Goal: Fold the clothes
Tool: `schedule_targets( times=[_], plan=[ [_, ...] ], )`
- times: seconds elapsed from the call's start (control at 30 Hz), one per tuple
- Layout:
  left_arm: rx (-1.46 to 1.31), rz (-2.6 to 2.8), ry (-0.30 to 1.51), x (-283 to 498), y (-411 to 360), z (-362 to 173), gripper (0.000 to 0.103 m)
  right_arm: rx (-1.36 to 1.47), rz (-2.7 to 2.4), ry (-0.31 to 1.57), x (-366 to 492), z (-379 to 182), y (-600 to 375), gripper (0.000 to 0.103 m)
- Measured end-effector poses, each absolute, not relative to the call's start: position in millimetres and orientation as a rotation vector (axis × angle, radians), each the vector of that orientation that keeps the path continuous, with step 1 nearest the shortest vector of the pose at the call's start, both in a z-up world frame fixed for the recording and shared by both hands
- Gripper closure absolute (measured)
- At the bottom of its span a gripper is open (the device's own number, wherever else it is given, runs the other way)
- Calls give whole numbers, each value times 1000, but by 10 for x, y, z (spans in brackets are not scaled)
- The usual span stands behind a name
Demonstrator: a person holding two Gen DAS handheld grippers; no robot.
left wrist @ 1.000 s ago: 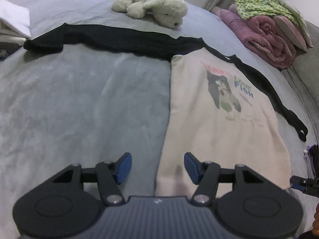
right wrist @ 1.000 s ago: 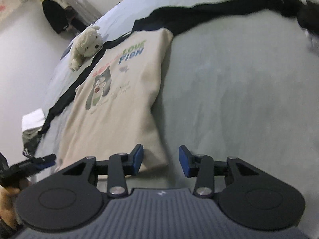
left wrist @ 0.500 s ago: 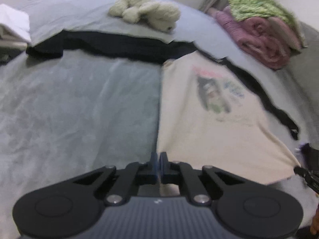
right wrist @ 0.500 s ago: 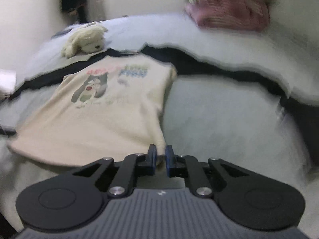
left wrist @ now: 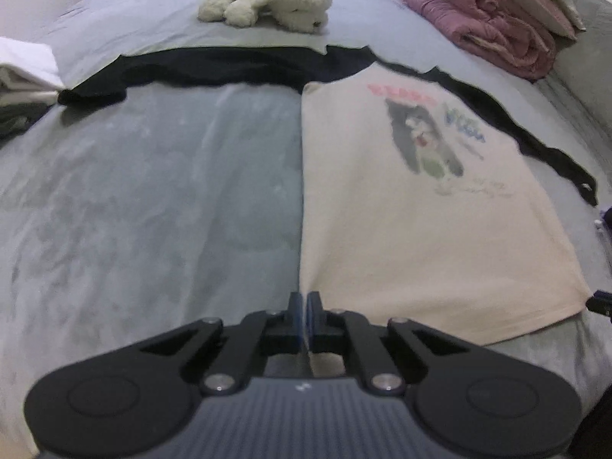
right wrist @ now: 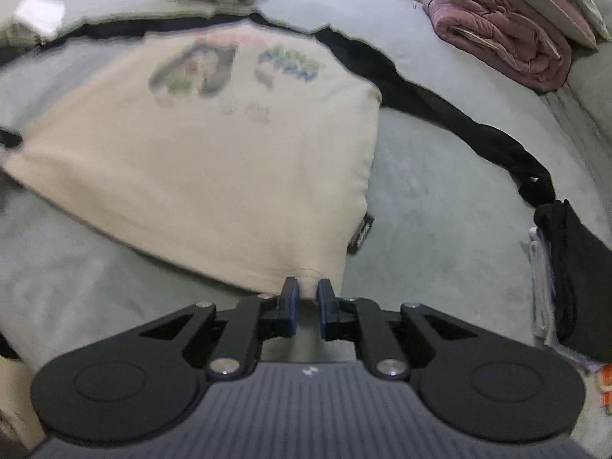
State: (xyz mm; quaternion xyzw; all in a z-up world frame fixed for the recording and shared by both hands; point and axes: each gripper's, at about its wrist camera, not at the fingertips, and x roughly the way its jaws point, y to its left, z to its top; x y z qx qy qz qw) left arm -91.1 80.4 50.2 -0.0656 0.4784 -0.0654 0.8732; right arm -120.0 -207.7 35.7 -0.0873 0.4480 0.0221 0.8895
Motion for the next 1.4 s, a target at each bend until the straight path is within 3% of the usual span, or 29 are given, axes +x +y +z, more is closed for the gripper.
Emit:
schedule_targets(
  times=[0.07,0.23,0.37,0.5,0.53,0.57,0.63,0.87,1.07,1.4],
  plan=[
    [-158,-138,988,-882,839,548,99,-65,23,895,-1144,466,-2220,66],
    [-209,-134,1003,-898,949,517,92,318,-50,882,-1047,427,-2695,66],
    [-222,-162,1034,-913,918,387,79,366,-92,948,-946,303,-2692,66],
    [-208,-184,1041,-910,829,294,80,435,-78,1002,-836,164,-2670,66],
    [-196,-182,1040,-908,805,281,84,463,-71,1009,-840,150,-2657,68],
    [-189,-181,1038,-905,791,276,97,480,-62,1015,-834,120,-2628,80],
    [-200,-178,1034,-897,813,297,97,445,-76,1032,-841,84,-2534,93],
    [-302,-186,969,-982,1031,621,98,210,-114,945,-933,380,-2415,94],
    [-242,-212,945,-1093,928,805,98,187,-74,876,-1102,723,-2510,94],
    [-103,-168,1013,-1161,853,529,97,71,-40,992,-1121,371,-2283,94]
  ],
)
